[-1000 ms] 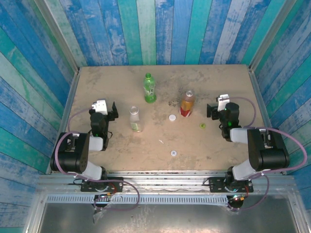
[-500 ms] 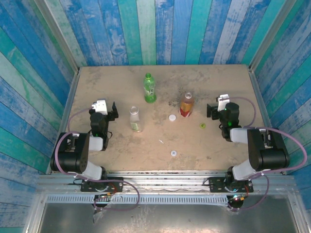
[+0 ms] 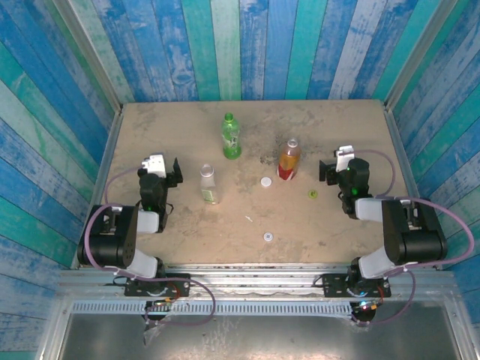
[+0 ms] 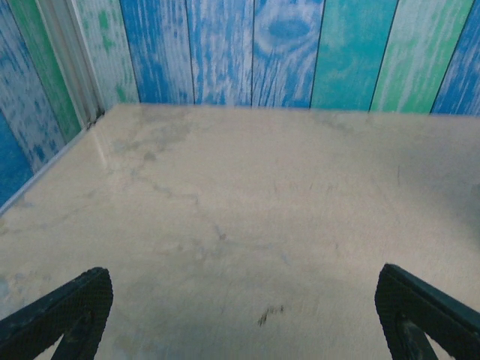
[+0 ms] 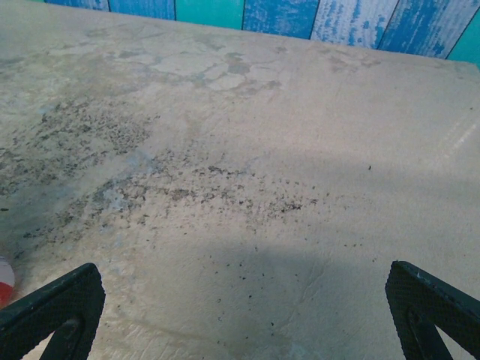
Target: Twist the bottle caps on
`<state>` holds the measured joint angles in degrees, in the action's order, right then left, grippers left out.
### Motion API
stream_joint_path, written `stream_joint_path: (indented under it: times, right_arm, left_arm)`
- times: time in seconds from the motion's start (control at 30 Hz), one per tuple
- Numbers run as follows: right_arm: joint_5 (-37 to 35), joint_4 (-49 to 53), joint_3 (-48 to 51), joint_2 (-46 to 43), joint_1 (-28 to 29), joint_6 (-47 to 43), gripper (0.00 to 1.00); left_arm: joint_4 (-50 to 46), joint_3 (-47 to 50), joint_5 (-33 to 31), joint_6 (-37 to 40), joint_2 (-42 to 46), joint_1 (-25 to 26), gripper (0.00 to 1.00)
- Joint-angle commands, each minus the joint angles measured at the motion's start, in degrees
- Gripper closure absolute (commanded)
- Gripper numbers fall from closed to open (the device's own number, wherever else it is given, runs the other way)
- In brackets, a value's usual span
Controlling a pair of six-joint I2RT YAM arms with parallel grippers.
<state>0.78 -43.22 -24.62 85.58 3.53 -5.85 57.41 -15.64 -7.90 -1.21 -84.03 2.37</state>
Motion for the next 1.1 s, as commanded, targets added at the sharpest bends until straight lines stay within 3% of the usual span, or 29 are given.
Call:
stream_joint_path:
  times: [0.0,0.3,0.6,0.73,0.9,1.07]
  right_arm:
    - [0.6,3.9,-0.4,-5.7,0.6,-0.3,0.0]
    - [-4.9,22.1,-4.9,-20.2,8.5,-1.7,0.0]
    - [-8.5,34.6,-8.4,-33.4,19.7,4.9,0.0]
    - [-9.2,37.3,-9.8,-36.6,24.4,5.5,0.0]
    - [-6.4,34.7,-10.4,-36.2,29.5,10.5,0.0]
    - [-4.7,28.9,-11.7,-30.8,35.7,12.2,0.0]
  left_arm:
    - [-11.1,-3.6,-3.0,-0.8,7.7,0.8,0.06]
    - [-23.8,-6.5,-6.2,-3.4,27.4,4.7,0.06]
    - [-33.6,-12.7,3.0,-1.2,39.0,13.1,0.06]
    - [-41.0,-14.9,2.4,-3.4,43.1,17.6,0.06]
    - [-40.9,-9.9,-1.0,-7.0,49.4,23.9,0.06]
    - [-40.1,-5.7,-7.3,-5.5,52.0,31.2,0.06]
